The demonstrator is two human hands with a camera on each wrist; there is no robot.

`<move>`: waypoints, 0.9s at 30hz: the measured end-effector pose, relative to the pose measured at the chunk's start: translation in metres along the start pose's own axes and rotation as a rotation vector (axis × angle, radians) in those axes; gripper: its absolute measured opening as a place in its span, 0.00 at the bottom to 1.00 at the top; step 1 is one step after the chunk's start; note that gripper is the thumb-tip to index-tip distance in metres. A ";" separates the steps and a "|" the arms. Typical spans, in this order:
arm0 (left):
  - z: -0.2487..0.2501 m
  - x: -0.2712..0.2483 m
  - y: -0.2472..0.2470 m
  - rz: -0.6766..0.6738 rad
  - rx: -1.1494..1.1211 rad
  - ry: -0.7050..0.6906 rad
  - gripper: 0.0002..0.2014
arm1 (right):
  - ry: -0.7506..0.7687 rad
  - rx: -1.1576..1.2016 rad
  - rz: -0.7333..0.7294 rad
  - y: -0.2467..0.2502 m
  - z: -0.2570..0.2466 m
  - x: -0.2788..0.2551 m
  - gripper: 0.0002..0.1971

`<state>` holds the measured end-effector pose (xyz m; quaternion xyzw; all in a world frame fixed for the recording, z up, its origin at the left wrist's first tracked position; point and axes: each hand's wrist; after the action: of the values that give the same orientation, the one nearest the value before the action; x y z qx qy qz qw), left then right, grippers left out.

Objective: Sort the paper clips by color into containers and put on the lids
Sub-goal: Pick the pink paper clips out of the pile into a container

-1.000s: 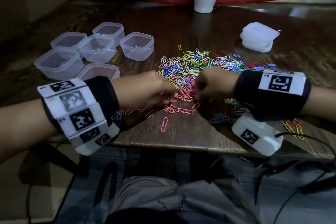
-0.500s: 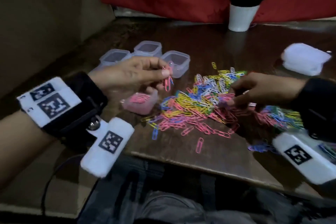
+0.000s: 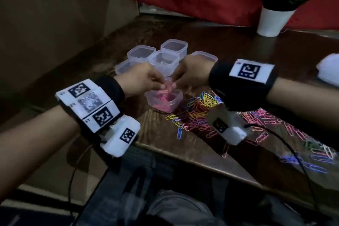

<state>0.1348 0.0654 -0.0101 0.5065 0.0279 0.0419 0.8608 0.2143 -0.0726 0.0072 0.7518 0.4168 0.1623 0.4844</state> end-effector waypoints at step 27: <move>0.055 -0.025 -0.066 -0.287 0.207 -0.256 0.05 | -0.057 -0.351 -0.143 -0.014 0.076 -0.115 0.14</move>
<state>0.1182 -0.0169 -0.0407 0.5843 -0.0056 -0.1486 0.7978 0.1882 -0.2048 -0.0223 0.6285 0.4208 0.1764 0.6299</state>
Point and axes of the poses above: each hand's wrist, its own x-axis towards the middle knuckle, its own y-axis out of the back of the hand, z = x × y, and after that the axes turned 3 degrees about -x, right-handed
